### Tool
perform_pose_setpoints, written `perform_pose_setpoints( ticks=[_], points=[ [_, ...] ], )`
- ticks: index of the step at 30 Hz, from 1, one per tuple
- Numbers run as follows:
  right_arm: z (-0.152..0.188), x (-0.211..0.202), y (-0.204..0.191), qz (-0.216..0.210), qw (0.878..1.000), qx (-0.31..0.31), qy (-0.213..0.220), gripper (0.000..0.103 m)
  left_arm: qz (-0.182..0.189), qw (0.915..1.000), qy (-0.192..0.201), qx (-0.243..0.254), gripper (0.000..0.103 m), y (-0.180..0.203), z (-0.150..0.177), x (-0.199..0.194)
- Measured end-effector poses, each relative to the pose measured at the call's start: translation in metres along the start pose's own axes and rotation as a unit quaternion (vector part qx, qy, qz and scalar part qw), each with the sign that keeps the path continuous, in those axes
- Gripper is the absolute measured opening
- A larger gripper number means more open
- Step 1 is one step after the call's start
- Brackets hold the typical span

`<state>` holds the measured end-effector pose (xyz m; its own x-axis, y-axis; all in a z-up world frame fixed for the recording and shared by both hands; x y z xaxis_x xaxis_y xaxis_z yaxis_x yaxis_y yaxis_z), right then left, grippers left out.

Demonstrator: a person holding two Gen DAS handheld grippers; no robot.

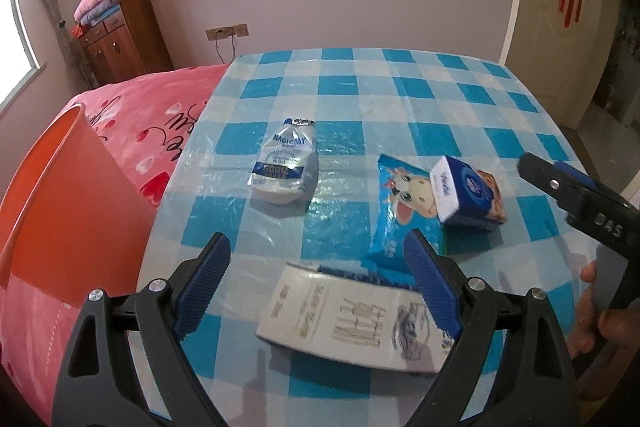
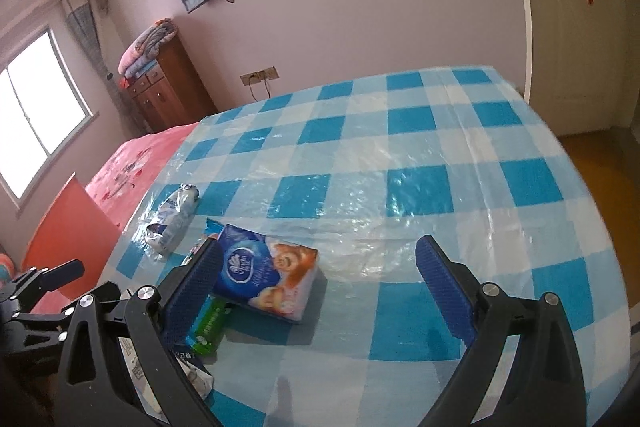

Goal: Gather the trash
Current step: 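Grasp the Vinda tissue pack with the right tool while the left tool grasps the flattened MAGICDAY bottle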

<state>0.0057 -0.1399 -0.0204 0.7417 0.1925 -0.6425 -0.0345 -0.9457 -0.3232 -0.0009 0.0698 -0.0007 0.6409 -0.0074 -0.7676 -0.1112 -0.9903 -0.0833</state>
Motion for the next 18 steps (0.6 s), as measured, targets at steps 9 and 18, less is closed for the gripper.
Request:
perform_pose_setpoints(
  ticks=[9, 18],
  points=[
    [0.012, 0.016, -0.010, -0.042, 0.998, -0.002, -0.037, 0.095, 0.008, 0.9996, -0.018, -0.022, 0.089, -0.014, -0.025, 0.034],
    [0.021, 0.031, -0.029, -0.072, 0.995, -0.003, -0.063, 0.095, -0.006, 0.9985, -0.054, -0.006, 0.089, -0.024, -0.032, 0.080]
  ],
)
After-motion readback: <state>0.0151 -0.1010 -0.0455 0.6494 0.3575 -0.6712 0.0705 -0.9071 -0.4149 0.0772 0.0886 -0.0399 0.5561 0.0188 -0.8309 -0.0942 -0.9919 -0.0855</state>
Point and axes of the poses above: each gripper's, at about its wrist camera, not at the fingertips, and x roughly the way its jaws point, y to its right, z to its underside, the point moved 10 cm from there along x, roughly the way its jaws point, and after that the axes turned 1 degree about -x, right-handed, at the moved point
